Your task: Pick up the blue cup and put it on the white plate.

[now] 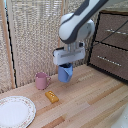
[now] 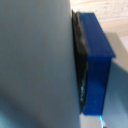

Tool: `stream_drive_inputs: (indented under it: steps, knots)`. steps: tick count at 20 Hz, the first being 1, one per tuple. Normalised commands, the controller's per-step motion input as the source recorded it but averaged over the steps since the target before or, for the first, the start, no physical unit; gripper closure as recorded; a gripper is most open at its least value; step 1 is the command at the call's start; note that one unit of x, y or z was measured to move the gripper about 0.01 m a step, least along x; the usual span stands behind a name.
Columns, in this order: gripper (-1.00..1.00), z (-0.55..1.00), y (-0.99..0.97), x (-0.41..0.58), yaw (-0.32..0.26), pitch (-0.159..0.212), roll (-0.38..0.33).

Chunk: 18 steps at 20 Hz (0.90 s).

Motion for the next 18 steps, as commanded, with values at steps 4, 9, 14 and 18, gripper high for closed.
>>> stream_drive_inputs:
  steps: [4, 9, 14, 18]
  knots:
    - [1.0, 0.35, 0.95, 0.132, 0.007, 0.086, 0.001]
    - [1.0, 0.21, 0.97, 0.09, 0.0, 0.024, 0.0]
    - [1.0, 0.01, 0.97, 0.139, 0.0, -0.016, -0.021]
    - [1.0, 0.0, 0.94, 0.235, 0.0, -0.06, -0.029]
